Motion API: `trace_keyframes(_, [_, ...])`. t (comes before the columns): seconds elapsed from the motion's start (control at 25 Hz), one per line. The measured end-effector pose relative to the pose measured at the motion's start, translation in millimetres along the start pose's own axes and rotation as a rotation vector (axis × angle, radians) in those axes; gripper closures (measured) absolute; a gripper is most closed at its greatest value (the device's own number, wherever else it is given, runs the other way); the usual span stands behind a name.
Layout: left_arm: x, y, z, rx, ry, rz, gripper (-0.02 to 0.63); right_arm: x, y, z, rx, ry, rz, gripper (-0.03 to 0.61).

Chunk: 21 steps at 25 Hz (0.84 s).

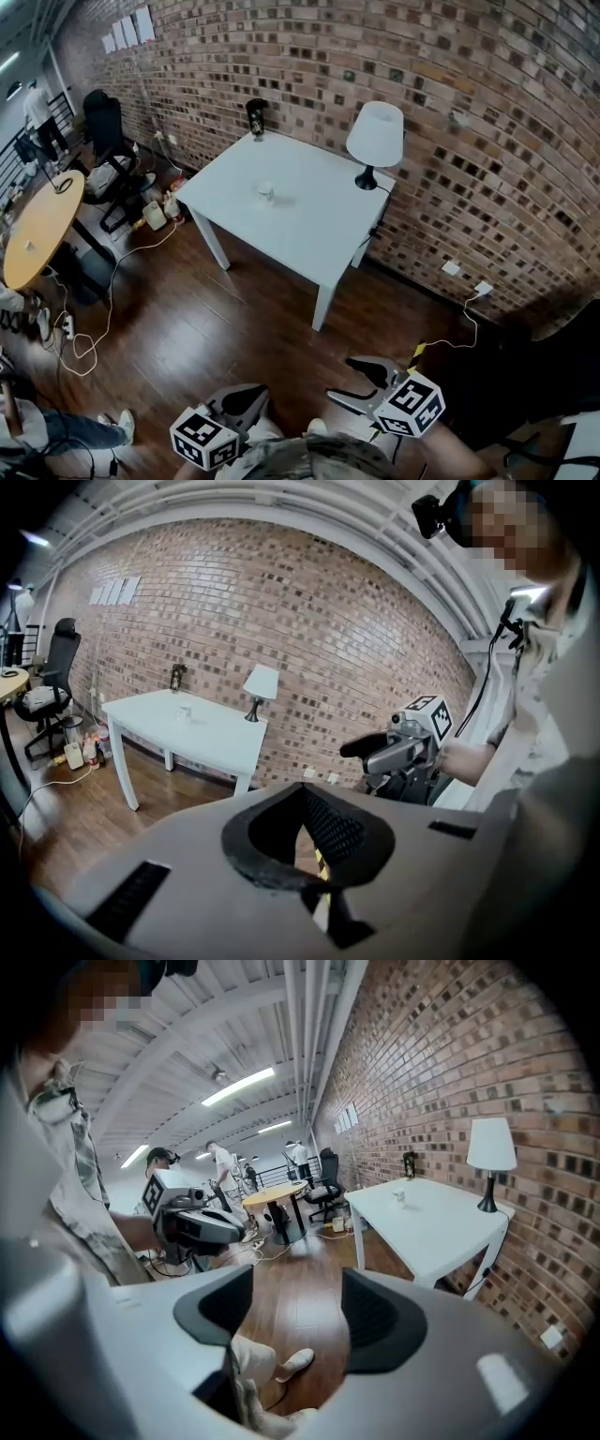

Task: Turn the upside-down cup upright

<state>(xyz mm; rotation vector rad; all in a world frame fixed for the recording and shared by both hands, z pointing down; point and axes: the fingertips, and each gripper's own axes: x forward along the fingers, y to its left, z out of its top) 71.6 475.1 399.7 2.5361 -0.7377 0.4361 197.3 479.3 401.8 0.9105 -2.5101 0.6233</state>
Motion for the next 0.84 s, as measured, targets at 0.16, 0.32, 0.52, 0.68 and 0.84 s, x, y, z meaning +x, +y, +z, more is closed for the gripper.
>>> trace_keyframes(0.16, [8,-35,-19,0.016,0.038,-0.014,0.607,-30,4,-23,0.024,-0.003,-0.005,0.285])
trace_keyframes(0.32, [16,-56,-21,0.025,0.053,-0.029,0.606,-48,7,-29,0.023,-0.011,-0.01,0.29])
trace_keyframes(0.52, [24,-75,-18,0.044,0.043,-0.042,0.606,-61,7,-34,0.013,-0.019,-0.018,0.295])
trace_keyframes(0.68, [17,-79,-18,0.044,0.035,-0.026,0.607,-59,16,-36,-0.019,-0.005,0.001,0.298])
trace_keyframes(0.84, [8,-80,-24,0.032,0.045,-0.017,0.606,-55,30,-37,-0.043,0.018,0.026,0.298])
